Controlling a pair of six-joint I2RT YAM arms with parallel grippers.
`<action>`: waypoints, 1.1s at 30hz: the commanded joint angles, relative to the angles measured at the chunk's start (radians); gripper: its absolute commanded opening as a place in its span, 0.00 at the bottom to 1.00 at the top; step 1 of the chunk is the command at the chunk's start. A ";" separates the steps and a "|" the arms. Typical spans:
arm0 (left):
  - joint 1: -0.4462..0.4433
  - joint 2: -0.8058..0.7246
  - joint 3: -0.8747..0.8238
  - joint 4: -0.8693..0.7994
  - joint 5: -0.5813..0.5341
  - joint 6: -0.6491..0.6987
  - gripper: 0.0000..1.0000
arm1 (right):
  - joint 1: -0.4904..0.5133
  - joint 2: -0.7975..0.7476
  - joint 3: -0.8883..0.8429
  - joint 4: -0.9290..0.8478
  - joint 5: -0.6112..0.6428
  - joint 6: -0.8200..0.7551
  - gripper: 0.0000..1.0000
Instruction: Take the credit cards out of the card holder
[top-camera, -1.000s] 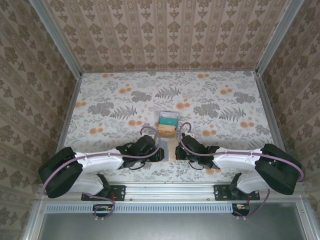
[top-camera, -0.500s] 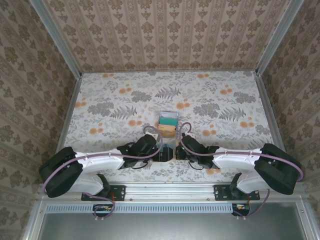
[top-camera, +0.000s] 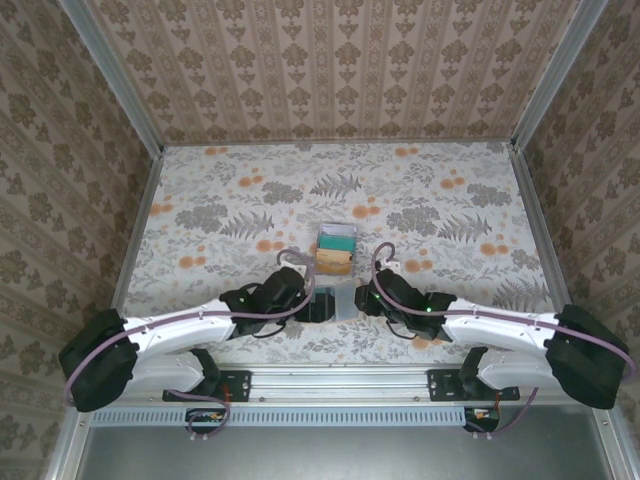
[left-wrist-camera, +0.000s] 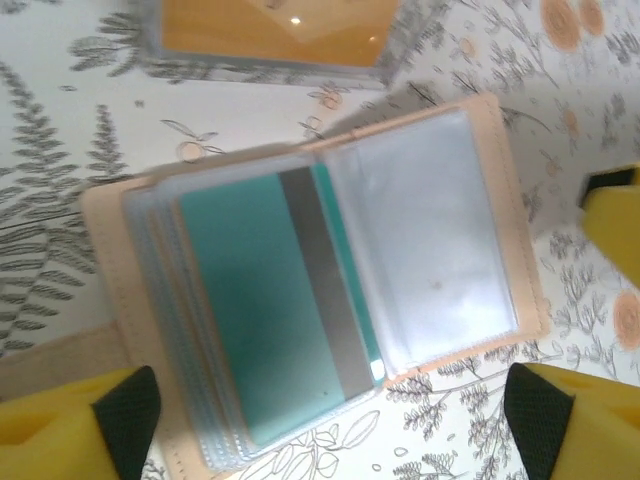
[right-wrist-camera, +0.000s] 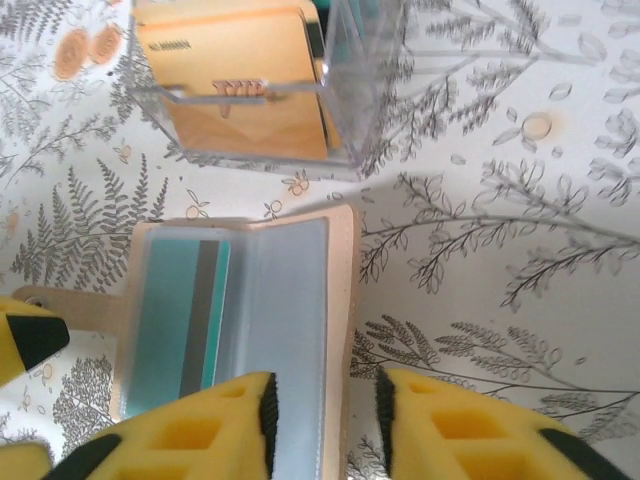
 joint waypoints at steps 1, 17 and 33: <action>0.024 -0.009 0.008 -0.061 -0.036 0.022 0.81 | -0.006 -0.045 0.044 -0.092 0.022 -0.072 0.41; 0.065 0.121 0.002 -0.026 -0.036 0.041 0.15 | 0.025 0.132 0.127 0.084 -0.211 -0.074 0.31; 0.039 0.173 -0.020 -0.001 -0.053 0.003 0.07 | -0.002 0.342 0.128 0.217 -0.302 0.033 0.22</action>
